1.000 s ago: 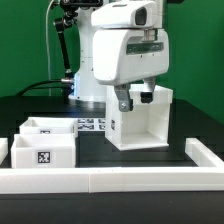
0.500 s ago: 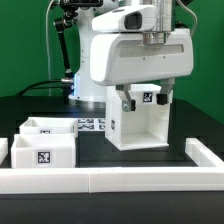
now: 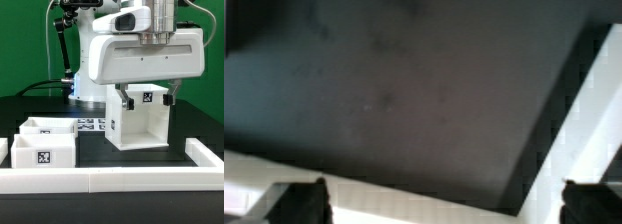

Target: Assemble drawer

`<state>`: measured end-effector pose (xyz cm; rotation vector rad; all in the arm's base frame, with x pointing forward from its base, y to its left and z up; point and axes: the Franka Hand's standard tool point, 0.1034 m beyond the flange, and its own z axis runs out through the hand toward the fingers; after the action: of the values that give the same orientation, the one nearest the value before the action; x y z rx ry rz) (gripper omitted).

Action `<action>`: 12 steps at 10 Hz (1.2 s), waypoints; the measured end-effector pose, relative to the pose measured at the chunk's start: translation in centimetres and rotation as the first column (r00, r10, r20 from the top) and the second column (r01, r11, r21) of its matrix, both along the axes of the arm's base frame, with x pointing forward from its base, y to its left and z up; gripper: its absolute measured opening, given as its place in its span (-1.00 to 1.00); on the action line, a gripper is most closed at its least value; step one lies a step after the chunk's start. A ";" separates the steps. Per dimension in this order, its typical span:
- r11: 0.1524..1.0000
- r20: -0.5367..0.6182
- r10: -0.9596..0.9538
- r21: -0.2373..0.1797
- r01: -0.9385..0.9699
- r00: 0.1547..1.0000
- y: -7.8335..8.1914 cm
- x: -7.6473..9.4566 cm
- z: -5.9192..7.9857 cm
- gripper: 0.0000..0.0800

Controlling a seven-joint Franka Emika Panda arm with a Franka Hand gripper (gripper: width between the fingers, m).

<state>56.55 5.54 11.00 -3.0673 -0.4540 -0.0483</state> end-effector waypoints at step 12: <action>0.999 0.011 0.036 -0.021 -0.036 0.999 2.3 -6.0 3.6 0.62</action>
Offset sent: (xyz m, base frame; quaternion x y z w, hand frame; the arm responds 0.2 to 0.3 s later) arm -0.0374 0.0147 0.0270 -0.0028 -0.0123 0.0302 0.9995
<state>50.59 7.80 14.65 -3.0800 -0.5133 -0.0607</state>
